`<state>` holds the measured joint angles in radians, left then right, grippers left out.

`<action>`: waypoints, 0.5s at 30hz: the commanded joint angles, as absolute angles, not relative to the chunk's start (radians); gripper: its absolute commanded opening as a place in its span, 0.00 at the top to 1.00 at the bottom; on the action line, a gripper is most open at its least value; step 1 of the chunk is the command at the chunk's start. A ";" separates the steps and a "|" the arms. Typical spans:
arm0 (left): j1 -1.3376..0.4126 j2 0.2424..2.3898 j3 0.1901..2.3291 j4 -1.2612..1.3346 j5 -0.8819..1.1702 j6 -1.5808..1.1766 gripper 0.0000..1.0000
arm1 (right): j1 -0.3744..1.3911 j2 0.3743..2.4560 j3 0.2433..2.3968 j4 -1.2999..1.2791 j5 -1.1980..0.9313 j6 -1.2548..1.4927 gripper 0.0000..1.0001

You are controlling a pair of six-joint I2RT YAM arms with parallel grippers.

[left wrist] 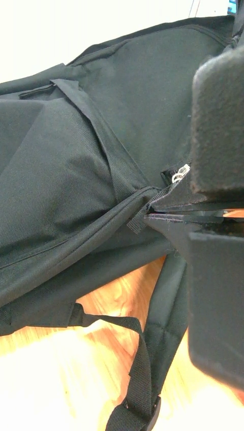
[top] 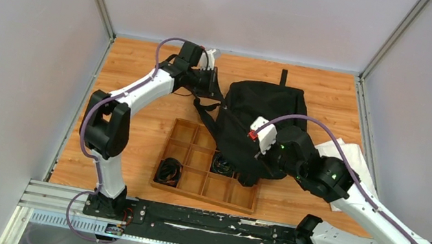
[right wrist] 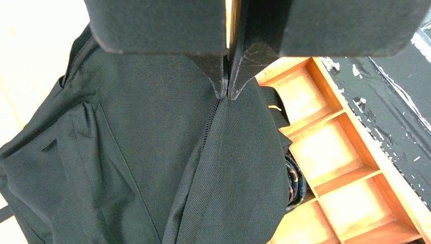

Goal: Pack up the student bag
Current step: Zip the student bag at the center of the board.

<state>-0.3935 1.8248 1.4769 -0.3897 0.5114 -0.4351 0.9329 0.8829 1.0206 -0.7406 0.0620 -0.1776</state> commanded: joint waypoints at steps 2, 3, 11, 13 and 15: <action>-0.341 1.845 1.493 -0.267 0.355 -0.379 1.00 | 0.949 0.874 1.060 -0.939 0.069 -0.164 0.89; -0.341 1.838 1.480 -0.264 0.376 -0.378 1.00 | 0.949 0.886 1.067 -0.932 0.068 -0.160 0.71; -0.375 1.711 1.291 -0.184 0.438 -0.398 1.00 | 0.962 1.007 1.159 -0.714 0.032 -0.155 0.39; -0.399 1.699 1.285 -0.202 0.440 -0.382 1.00 | 0.965 1.044 1.169 -0.618 0.017 -0.127 0.38; -0.418 1.689 1.284 -0.226 0.441 -0.368 1.00 | 0.965 1.084 1.183 -0.526 -0.013 -0.083 0.38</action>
<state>-0.3729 1.7416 1.2953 -0.2291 0.4374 -0.4103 0.9474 1.0267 1.1423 -0.7223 0.0422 -0.1520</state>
